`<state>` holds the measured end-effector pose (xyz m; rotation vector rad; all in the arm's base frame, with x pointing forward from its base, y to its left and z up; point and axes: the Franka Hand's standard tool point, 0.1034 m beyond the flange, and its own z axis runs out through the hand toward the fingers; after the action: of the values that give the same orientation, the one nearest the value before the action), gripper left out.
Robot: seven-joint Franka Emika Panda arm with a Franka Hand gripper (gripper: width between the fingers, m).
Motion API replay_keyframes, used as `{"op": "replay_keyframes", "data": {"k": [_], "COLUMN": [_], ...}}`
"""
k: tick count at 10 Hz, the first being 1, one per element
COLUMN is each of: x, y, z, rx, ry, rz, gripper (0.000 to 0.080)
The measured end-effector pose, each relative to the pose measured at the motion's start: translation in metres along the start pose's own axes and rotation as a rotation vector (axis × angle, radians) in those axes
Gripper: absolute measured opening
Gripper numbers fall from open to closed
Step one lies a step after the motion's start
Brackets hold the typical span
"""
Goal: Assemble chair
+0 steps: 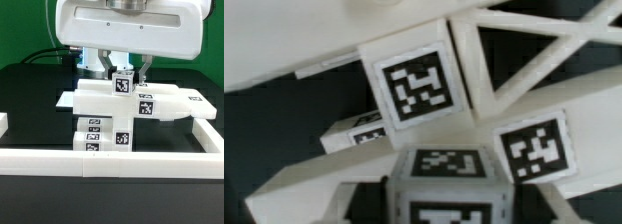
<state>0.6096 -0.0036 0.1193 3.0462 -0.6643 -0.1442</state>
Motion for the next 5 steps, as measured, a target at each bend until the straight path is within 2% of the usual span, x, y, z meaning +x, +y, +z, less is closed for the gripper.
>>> {"op": "replay_keyframes", "data": {"k": [3,5], "x": [-0.0003,-0.0007], "y": [-0.001,-0.0009], "z": [0.0003,0.0006], "rx": [0.009,0.055], "ry": [-0.002,-0.002], "rz": [0.222,0.465], "gripper": [0.0284,0.0284]}}
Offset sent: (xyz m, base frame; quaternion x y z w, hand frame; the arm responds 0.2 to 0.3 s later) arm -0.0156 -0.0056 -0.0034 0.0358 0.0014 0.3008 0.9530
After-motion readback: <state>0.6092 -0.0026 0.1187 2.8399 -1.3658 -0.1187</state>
